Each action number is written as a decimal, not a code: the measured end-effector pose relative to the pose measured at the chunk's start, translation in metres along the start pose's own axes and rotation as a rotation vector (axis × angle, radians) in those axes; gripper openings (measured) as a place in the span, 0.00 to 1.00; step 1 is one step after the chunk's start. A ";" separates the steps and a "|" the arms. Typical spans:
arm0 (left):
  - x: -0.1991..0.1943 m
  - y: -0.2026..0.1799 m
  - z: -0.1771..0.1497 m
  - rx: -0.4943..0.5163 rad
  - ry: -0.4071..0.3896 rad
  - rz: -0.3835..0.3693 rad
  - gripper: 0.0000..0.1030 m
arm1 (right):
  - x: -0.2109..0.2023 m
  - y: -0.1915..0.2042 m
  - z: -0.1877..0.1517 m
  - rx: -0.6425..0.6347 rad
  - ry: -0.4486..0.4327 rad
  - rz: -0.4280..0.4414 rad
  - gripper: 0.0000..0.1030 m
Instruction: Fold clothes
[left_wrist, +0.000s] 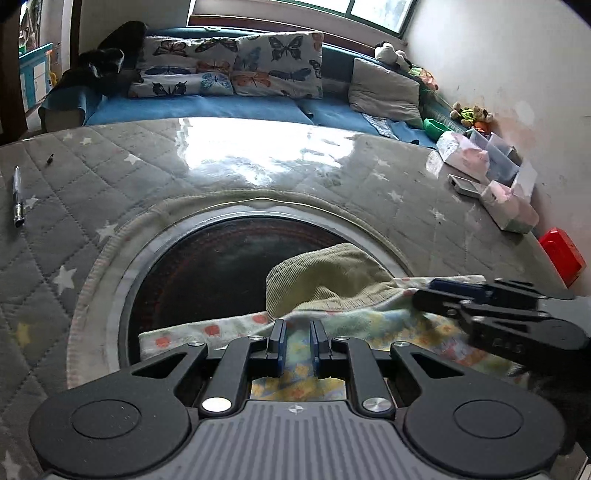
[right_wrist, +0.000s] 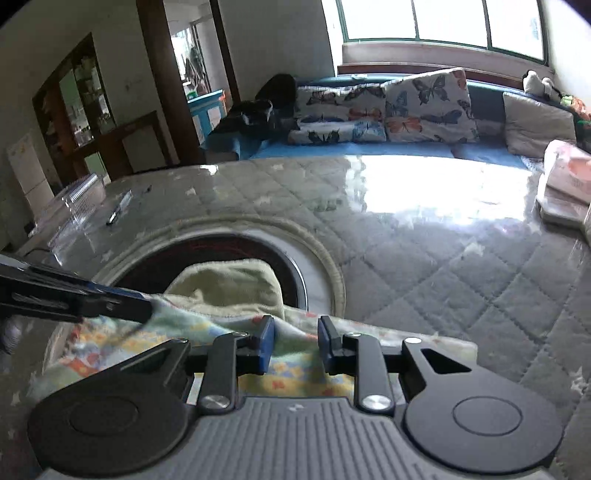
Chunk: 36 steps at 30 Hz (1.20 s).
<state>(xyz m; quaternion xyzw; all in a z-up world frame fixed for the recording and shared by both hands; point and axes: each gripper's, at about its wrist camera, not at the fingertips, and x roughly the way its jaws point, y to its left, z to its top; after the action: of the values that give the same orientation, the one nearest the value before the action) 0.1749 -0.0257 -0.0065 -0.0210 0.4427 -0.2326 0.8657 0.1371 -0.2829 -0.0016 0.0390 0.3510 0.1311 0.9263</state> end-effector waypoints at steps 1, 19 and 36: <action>0.002 0.001 0.001 -0.009 -0.001 0.002 0.15 | -0.003 0.003 0.001 -0.012 -0.009 0.004 0.24; -0.035 -0.019 -0.019 -0.001 -0.053 -0.069 0.16 | -0.027 0.027 -0.005 -0.086 0.003 0.080 0.35; -0.058 -0.025 -0.098 -0.004 -0.081 -0.054 0.16 | -0.043 0.082 -0.063 -0.233 0.015 0.113 0.36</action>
<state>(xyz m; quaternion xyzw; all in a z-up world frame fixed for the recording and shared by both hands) 0.0601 -0.0069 -0.0166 -0.0439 0.4069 -0.2539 0.8764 0.0470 -0.2172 -0.0082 -0.0502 0.3374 0.2235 0.9131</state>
